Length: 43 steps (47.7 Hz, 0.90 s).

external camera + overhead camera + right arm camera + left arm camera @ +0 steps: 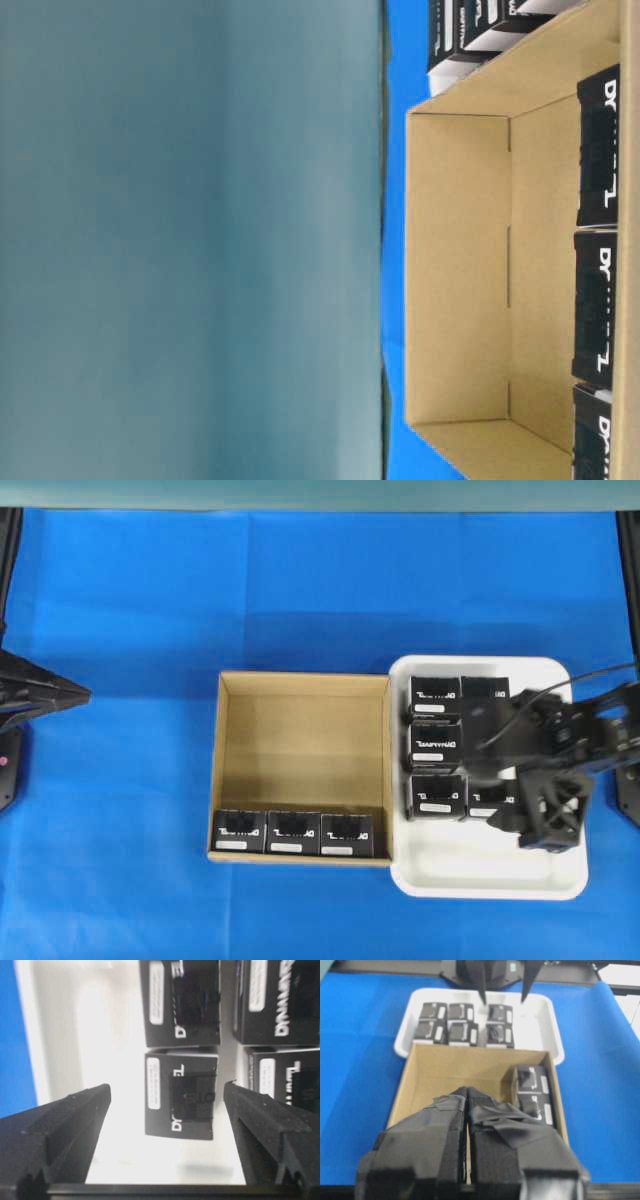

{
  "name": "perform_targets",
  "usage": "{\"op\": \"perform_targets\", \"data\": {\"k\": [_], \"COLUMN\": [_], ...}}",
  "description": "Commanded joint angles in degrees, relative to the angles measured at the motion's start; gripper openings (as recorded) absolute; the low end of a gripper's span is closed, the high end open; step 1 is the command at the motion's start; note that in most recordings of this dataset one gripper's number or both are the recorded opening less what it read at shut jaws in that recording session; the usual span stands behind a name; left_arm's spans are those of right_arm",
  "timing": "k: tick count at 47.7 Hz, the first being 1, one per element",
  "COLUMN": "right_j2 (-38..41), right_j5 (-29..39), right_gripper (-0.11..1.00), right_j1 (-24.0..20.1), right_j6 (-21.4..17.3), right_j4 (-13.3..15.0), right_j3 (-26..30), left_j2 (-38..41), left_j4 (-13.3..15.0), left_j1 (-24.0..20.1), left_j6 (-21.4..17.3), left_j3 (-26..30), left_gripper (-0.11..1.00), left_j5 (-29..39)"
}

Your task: Pick the box from inside the cardboard box.

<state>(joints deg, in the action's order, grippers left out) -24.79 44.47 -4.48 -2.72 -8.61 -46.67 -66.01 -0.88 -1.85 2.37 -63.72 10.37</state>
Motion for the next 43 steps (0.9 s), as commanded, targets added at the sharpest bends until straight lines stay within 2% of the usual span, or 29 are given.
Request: {"op": "perform_targets", "data": {"k": [1, 16, 29, 43], "right_j2": [-3.4, -16.1, -23.1, -26.0], "right_j5": [-0.7, -8.6, -9.2, -10.3], "right_gripper": [0.94, 0.94, 0.94, 0.94], "right_j1": [0.4, 0.8, 0.8, 0.8], "right_j6": [-0.6, -1.4, -1.7, -1.5], "right_j4": [-0.2, -0.2, -0.2, -0.2], "right_j3": [0.3, -4.8, -6.9, -8.5], "left_j2": [0.7, 1.0, 1.1, 1.1], "left_j4": [-0.1, -0.1, -0.1, -0.1], "left_j1": [-0.1, -0.1, -0.1, -0.1], "left_j6": [0.0, -0.1, -0.2, -0.2], "left_j3": [1.8, 1.7, 1.7, 1.6], "left_gripper": [-0.04, -0.04, -0.04, -0.04], "left_j5": [-0.6, -0.6, -0.6, -0.6]}}
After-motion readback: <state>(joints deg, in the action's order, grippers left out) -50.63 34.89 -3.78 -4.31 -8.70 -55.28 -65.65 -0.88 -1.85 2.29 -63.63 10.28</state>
